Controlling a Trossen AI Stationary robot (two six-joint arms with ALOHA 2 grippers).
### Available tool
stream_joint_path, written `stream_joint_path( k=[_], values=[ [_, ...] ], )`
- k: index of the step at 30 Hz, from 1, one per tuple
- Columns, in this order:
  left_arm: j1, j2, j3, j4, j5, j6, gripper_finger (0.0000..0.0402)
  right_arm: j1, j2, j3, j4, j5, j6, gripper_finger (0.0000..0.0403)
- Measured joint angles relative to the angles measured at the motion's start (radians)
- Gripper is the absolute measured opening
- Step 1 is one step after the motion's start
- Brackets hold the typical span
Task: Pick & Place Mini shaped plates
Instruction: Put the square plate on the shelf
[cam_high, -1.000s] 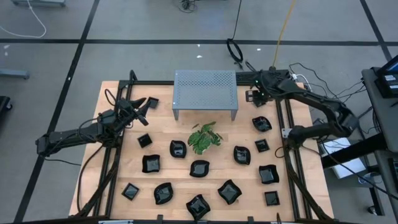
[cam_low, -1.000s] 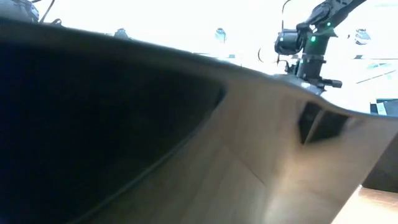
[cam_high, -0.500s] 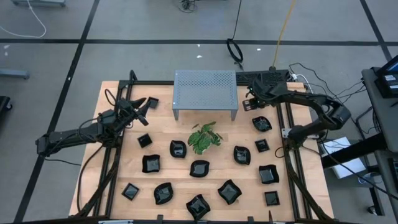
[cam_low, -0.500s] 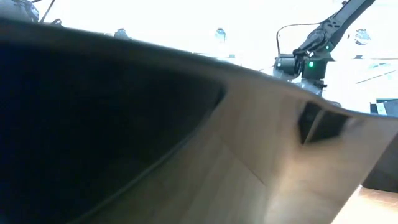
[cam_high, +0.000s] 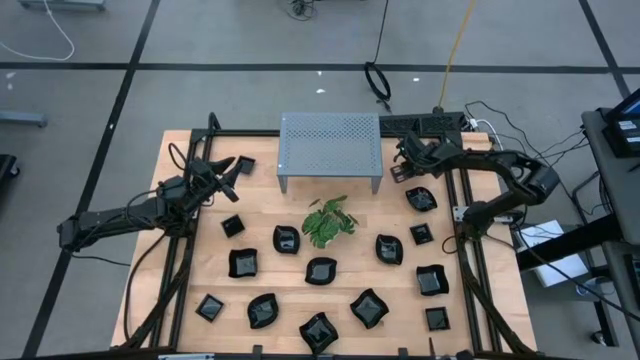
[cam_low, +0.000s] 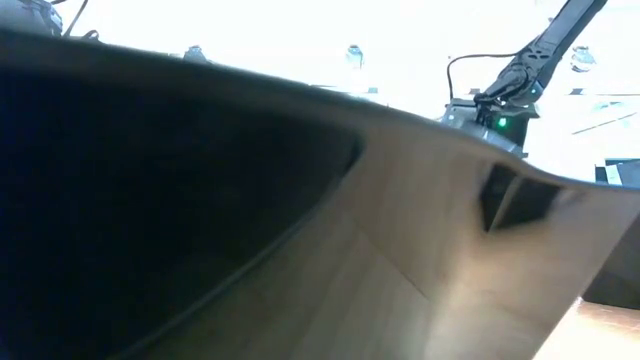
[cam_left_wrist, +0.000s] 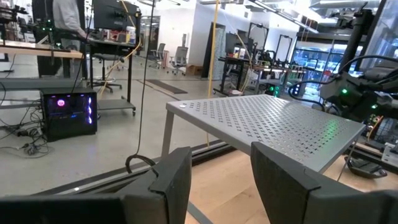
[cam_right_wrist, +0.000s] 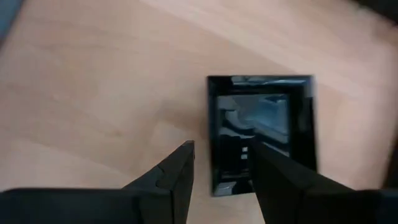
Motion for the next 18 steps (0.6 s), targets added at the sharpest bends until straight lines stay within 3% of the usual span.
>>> stream_joint_path(
  k=[5, 14, 18],
  values=[
    [0.000, 0.000, 0.000, 0.000, 0.000, 0.000, 0.0170, -0.001, 0.000, -0.039, 0.059, 0.090, -0.057, 0.0102],
    [0.000, 0.000, 0.000, 0.000, 0.000, 0.000, 0.0170, 0.000, -0.002, -0.089, 0.089, 0.095, -0.076, 0.0013],
    [0.000, 0.000, 0.000, 0.000, 0.000, 0.000, 0.0170, 0.006, -0.011, -0.092, 0.082, 0.097, -0.078, 0.0005]
  ],
)
